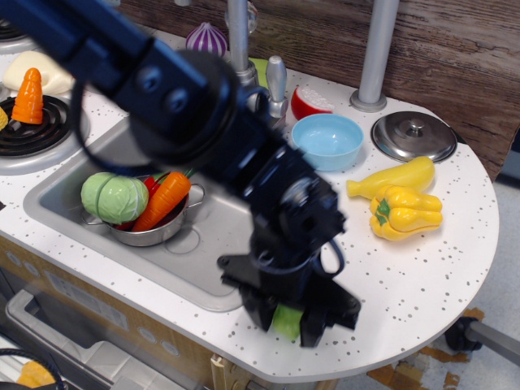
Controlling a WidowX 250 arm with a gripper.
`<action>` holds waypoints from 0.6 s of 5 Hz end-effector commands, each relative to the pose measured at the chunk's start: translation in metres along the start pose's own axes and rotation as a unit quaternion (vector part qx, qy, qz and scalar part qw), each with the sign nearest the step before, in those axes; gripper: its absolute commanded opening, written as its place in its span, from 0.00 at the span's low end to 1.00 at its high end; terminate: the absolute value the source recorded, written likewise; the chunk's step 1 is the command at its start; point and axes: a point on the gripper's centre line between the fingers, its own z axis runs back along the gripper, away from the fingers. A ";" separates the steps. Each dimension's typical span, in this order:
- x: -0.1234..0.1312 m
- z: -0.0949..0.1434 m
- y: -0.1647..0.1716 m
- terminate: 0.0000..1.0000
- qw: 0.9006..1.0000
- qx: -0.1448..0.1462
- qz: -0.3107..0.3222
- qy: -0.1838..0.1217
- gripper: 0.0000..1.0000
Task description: Put broccoli in bowl
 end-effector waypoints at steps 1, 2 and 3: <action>0.049 0.037 -0.008 0.00 1.000 0.020 0.020 -0.007 0.00; 0.087 0.049 0.000 0.00 0.998 0.044 -0.014 0.032 0.00; 0.121 0.055 0.011 0.00 0.996 0.063 -0.065 0.025 0.00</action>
